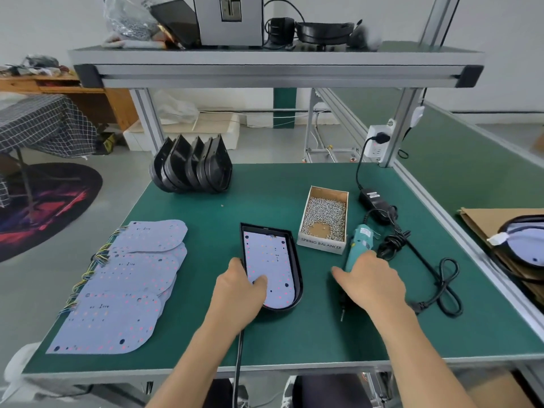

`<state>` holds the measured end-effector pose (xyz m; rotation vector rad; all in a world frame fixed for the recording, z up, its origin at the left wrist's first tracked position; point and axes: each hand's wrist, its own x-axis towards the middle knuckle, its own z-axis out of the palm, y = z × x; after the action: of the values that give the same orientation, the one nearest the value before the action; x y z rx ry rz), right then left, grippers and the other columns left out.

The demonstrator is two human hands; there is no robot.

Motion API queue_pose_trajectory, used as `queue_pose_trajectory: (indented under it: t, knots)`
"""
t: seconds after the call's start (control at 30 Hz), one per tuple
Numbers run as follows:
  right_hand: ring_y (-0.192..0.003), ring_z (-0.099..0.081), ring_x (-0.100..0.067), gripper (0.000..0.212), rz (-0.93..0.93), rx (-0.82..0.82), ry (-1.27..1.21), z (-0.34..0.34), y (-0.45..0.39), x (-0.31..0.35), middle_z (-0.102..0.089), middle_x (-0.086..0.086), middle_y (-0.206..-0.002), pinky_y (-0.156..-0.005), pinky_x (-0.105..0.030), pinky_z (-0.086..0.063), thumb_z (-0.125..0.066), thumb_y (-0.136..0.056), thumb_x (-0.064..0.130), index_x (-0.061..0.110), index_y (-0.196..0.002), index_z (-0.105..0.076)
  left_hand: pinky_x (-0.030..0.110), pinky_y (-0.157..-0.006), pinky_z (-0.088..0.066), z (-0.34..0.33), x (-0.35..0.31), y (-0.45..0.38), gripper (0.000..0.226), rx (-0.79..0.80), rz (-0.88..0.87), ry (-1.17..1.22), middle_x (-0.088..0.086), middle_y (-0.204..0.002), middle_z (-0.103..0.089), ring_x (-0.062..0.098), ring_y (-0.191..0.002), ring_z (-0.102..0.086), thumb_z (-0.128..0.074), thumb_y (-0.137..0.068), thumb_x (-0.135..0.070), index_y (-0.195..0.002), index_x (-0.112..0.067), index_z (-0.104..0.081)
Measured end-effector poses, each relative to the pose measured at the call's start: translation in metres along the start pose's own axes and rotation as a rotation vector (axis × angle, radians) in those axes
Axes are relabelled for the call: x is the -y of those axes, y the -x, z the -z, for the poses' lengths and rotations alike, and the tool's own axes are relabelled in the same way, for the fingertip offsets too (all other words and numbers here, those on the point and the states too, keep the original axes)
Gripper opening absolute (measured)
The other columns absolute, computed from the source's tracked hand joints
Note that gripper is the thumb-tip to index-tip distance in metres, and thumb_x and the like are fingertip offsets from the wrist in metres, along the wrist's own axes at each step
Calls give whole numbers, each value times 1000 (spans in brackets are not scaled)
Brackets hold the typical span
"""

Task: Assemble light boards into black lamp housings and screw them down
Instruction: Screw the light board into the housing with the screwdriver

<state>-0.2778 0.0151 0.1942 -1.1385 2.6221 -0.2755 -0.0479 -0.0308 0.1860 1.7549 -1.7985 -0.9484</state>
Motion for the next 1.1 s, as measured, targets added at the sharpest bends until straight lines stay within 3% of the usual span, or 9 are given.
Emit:
queue_pose_trajectory:
  t: [0.23,0.4,0.53,0.63,0.7,0.77,0.87,1.0,1.1]
  knots:
    - [-41,-60,-20,26,-68,230,-696,14,-21,-22,-67,-7,-62,-44,-26,-47,-71,-83,26,6,-95,-61,37,-73,-51,-1,0,-7,28,-11,-28,-32,4,-90,-64,29,-83,-63,-59,-95,-38,-96,-11,-53]
    - [-65,-69,-19,34,49,440,-1643,13,-7,-40,-69,-13,-78,-57,-26,-59,-61,-95,8,-7,-125,-60,14,-63,-40,-2,7,-13,24,-50,-114,23,-14,-88,-65,4,-81,-60,-58,-100,-43,-97,-19,-60]
    - [-86,-73,-24,49,263,677,-2095,-1,10,-28,-68,-8,-91,-84,-38,-63,-66,-86,7,9,-135,-63,8,-58,-38,-4,7,-15,25,-60,-144,27,-13,-84,-65,-1,-77,-58,-54,-103,-43,-95,-19,-60]
    - [-58,-54,-12,26,172,593,-2205,-13,12,-2,-51,0,-76,-64,-28,-55,-66,-89,20,19,-116,-68,11,-60,-41,-2,7,-13,31,-77,-155,53,-8,-75,-65,17,-73,-61,-51,-103,-46,-94,-18,-60]
    - [-49,-43,-9,21,82,474,-2212,-21,9,8,-44,3,-70,-56,-23,-46,-63,-94,34,22,-110,-68,22,-75,-45,2,6,-11,35,-156,-161,43,-5,-87,-69,21,-84,-62,-53,-101,-47,-114,-17,-65]
    - [-53,-49,-9,23,20,401,-2233,-28,5,9,-48,3,-71,-59,-24,-51,-63,-95,39,21,-109,-68,29,-84,-40,8,4,-10,45,-323,-187,-17,-3,-103,-65,20,-91,-61,-58,-99,-47,-129,-14,-64]
    - [-68,-67,-13,22,-28,355,-2244,-32,-2,9,-64,0,-81,-62,-25,-58,-70,-88,32,18,-105,-72,27,-80,-41,20,-11,-11,20,-519,-345,1,-9,-98,-59,14,-89,-57,-64,-95,-38,-105,-22,-65]
    - [-47,-42,-6,17,-33,429,-2325,-34,-5,7,-48,5,-68,-45,-17,-39,-67,-90,30,16,-101,-69,17,-66,-45,16,-54,-37,13,-261,-499,60,-14,-76,-65,6,-73,-59,-70,-93,-24,-82,-28,-62]
    - [-44,-37,-6,24,-55,467,-2408,-36,-6,3,-43,6,-63,-43,-18,-35,-67,-90,40,17,-97,-68,32,-79,-53,-9,-95,-67,6,20,-559,-133,-10,-79,-72,10,-77,-64,-70,-92,-21,-86,-23,-72]
